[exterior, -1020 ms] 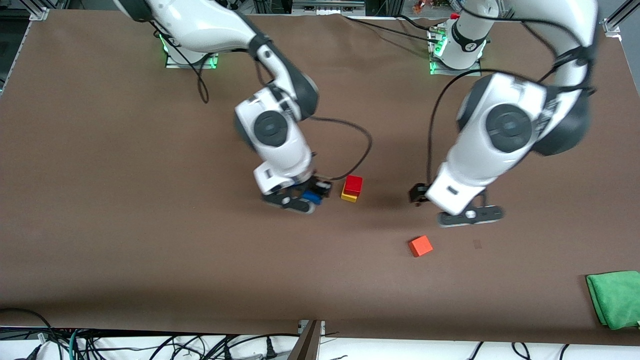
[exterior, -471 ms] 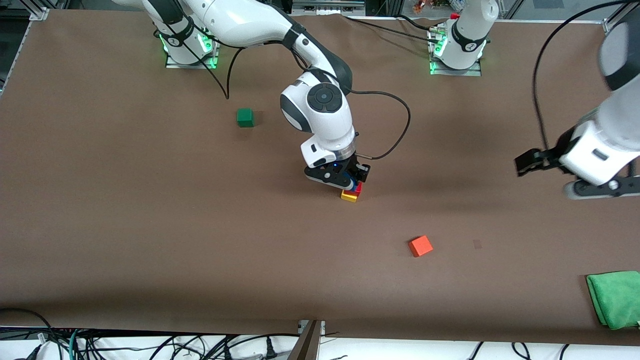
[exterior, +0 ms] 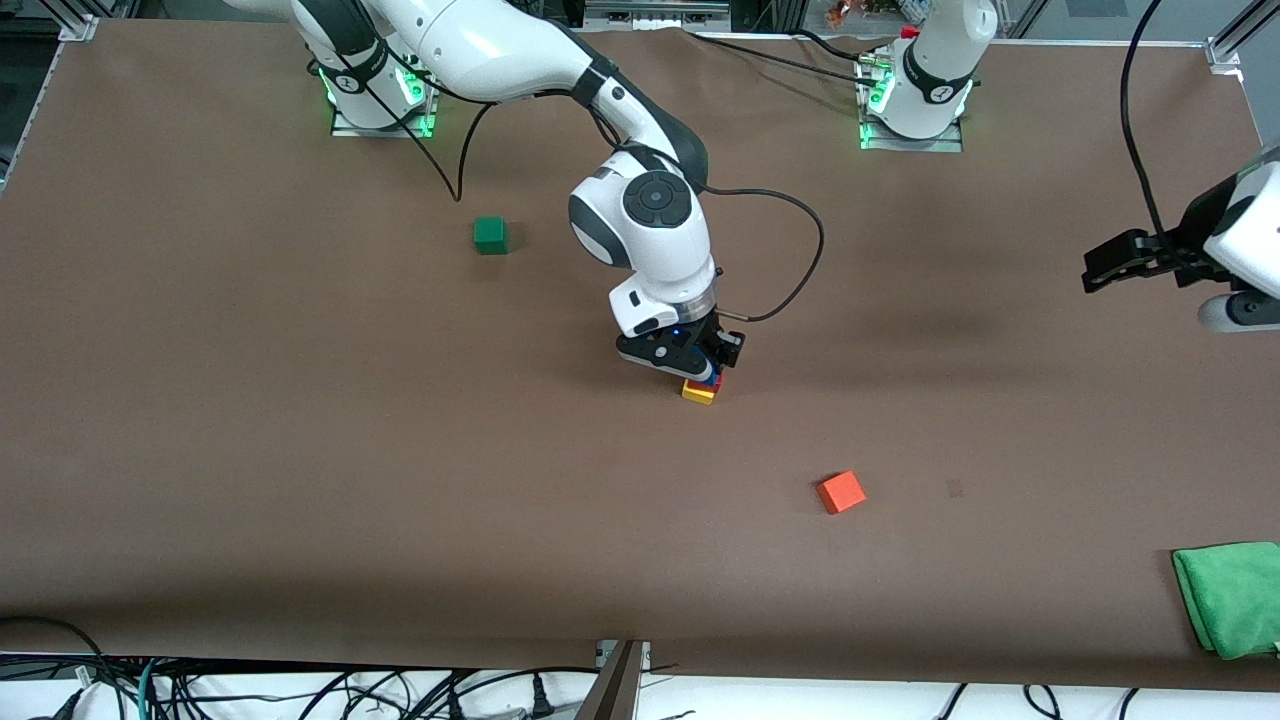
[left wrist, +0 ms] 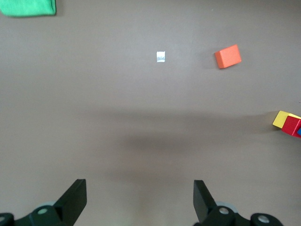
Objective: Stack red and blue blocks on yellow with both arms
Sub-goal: 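Lower the blue cube onto the red cube and open the right gripper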
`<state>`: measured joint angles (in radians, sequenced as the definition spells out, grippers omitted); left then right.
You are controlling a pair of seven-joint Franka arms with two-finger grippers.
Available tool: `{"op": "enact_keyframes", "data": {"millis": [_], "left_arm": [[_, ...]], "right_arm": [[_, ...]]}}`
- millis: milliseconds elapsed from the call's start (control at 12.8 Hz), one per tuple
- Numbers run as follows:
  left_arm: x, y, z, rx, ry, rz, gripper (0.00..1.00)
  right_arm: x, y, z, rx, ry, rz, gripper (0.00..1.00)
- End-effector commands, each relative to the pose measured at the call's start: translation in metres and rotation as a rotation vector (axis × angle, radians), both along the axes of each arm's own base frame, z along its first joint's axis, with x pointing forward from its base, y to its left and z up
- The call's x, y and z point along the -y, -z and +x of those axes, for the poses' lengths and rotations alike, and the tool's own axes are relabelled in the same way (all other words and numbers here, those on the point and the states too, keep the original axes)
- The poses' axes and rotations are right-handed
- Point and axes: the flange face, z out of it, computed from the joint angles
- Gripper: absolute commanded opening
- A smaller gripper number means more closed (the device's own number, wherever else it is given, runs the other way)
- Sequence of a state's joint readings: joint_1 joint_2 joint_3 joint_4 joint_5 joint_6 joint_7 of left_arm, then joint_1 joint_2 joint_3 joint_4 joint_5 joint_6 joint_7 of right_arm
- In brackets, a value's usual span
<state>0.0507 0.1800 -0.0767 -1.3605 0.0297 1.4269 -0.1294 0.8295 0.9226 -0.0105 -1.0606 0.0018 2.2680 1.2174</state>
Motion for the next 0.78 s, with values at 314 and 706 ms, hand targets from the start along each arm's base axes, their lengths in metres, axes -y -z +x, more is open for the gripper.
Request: {"op": "enact_keyframes", "data": {"millis": [314,706], "left_arm": [[-0.004,0.009,-0.003,-0.014,0.015,-0.017,1.00],[-0.004,0.004,-0.002,-0.004,0.015,-0.017,1.00]], "right_arm": [[0.008,-0.015,0.009,-0.003,0.020,-0.031,1.00],[0.150,-0.136,0.086,-0.052,-0.032,-0.119,1.00]]}}
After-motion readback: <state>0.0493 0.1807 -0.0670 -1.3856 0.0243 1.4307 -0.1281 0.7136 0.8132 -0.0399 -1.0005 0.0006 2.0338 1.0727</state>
